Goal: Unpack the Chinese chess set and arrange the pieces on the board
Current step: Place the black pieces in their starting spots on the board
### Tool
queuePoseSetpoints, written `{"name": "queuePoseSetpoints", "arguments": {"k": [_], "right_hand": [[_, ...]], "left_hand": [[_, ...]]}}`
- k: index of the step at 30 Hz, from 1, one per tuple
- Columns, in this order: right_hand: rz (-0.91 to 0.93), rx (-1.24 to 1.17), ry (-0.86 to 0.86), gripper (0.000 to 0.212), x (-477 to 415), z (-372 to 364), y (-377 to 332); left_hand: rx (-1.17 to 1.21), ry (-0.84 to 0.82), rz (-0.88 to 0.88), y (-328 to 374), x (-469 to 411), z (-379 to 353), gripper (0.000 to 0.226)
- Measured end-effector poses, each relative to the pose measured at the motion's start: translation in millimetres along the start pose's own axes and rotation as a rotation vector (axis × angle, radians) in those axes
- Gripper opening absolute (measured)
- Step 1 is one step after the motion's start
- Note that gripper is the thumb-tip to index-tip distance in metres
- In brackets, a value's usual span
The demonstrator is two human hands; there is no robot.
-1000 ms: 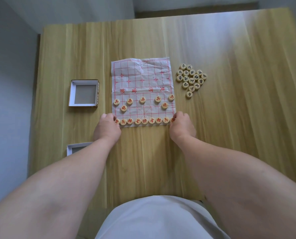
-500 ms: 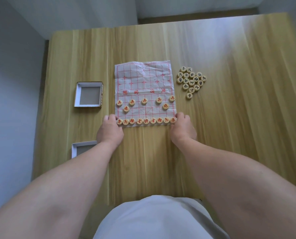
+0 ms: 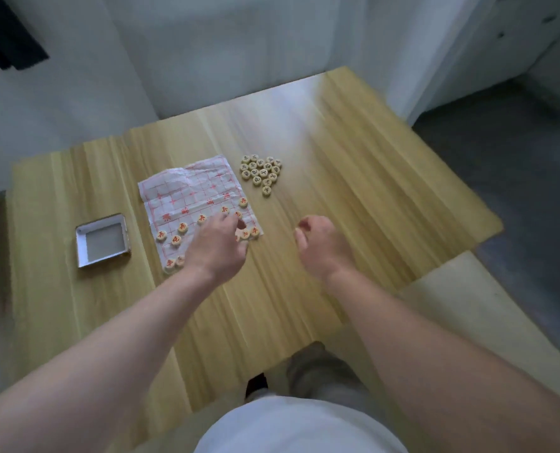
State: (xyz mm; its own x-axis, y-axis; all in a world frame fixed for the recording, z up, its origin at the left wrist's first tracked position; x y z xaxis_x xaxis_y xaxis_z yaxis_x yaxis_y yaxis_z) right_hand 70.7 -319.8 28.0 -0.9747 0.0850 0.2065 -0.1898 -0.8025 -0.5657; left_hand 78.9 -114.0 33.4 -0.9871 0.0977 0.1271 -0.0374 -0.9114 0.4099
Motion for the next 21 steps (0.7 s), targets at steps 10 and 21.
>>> {"name": "queuePoseSetpoints", "arguments": {"k": [10,21], "right_hand": [[0.162,-0.027,0.177,0.031,75,169,55],[0.331,-0.065,0.243,0.031,105,347,230]], "left_hand": [[-0.026,0.091,-0.340,179,25,47,0.036],[-0.039,0.230,-0.336,412,62,12,0.025]]}}
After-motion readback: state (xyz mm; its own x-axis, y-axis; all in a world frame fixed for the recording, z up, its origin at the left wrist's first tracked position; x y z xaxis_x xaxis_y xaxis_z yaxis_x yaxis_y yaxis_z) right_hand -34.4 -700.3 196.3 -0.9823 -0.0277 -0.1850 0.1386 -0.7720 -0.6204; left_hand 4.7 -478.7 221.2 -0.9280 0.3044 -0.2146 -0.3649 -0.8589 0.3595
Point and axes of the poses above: each hand's wrist, its own x-axis away from the middle knuckle, its own z-axis out of the back of the hand, y = z × x, the point moved 1 cm from there along -x, towards the middle knuckle, and after that the axes turned 1 degree about -x, right-handed, at the moved point
